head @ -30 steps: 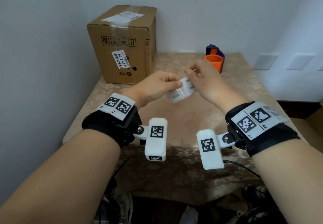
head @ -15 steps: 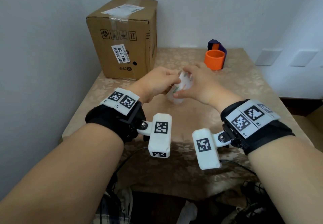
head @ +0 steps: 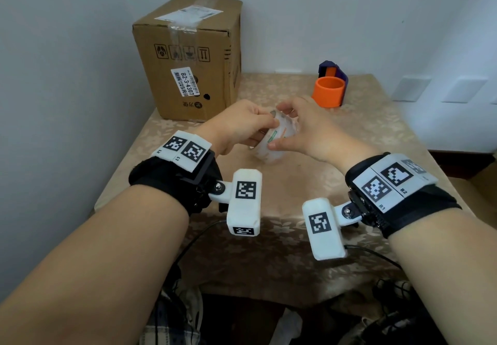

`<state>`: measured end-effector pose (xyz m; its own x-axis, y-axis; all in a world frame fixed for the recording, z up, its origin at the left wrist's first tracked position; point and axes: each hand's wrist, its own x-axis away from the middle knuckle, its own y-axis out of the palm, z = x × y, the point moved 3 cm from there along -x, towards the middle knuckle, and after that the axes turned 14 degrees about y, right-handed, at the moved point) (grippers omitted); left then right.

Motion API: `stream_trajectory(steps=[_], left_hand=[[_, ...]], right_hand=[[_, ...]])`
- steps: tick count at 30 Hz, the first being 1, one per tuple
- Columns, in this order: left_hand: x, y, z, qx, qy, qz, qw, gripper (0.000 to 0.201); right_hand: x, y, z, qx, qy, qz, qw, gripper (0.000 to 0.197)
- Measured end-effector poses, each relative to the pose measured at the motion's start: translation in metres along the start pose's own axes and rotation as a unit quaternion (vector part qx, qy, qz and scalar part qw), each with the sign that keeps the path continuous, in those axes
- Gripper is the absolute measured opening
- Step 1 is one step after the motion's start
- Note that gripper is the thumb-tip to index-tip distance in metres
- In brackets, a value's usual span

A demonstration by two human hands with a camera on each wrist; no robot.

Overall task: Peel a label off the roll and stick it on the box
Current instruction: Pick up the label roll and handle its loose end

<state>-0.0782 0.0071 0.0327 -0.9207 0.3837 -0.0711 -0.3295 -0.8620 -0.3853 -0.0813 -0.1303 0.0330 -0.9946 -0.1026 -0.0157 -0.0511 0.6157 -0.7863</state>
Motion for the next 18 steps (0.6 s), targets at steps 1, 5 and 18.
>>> stream_trajectory(steps=[1,5,18], left_hand=[[0.0002,0.0001,0.0008,-0.004,0.002,-0.007,1.0,0.022],[0.0006,0.0012,0.0022,-0.001,0.002,-0.005,1.0,0.022],[0.0035,0.0063,0.0051,-0.011,0.0,-0.005,1.0,0.018]], right_hand=[[0.0,0.0002,0.0006,-0.005,0.003,-0.007,1.0,0.077],[-0.0015,0.0012,0.0025,-0.02,0.013,-0.003,1.0,0.077],[-0.0046,0.0016,0.0076,-0.005,0.031,-0.002,0.999,0.05]])
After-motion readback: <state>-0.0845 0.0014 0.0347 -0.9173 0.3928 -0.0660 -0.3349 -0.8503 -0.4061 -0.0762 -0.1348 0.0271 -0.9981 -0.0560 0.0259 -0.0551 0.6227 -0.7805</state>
